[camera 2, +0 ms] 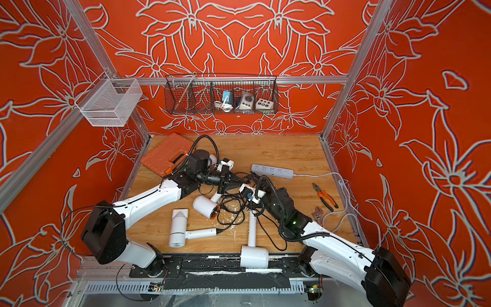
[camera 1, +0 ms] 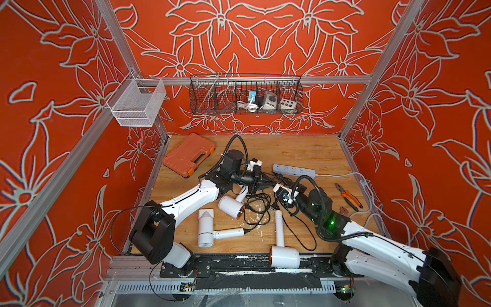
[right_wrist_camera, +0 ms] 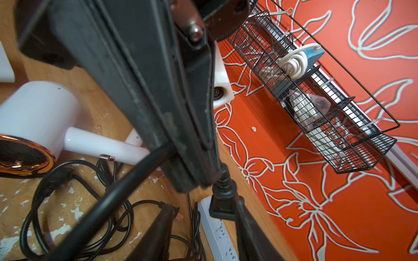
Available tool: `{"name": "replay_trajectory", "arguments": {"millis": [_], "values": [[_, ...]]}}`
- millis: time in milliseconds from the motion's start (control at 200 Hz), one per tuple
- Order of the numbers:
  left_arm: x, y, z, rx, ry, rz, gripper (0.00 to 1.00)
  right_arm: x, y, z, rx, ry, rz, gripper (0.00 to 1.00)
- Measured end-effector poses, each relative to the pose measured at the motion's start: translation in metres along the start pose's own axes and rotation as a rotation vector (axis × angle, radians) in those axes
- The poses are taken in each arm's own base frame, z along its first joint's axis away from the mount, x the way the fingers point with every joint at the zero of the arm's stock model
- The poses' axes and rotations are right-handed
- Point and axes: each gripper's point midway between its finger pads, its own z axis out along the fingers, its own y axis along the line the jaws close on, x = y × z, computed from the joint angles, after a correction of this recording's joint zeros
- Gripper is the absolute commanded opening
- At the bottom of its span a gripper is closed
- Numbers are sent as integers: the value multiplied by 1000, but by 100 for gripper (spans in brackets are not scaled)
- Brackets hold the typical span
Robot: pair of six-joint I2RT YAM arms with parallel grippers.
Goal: Charge the blow dryers
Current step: Pick up the plug from the center of the board.
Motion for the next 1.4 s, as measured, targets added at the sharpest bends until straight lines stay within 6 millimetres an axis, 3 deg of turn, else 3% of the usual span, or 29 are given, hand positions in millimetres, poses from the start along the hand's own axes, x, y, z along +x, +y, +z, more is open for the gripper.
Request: {"name": "replay_trajectory", "arguments": {"millis": [490,1146,1401], "values": [[2,3,-1,4,1,-54,0,-7,-12,14,50,0,-22,46],[2,1,-1,8,0,-63,0,-4,-12,21,52,27,-31,26],[2,-1,-1,13,0,-67,0,1,-11,23,52,45,-34,26]]}}
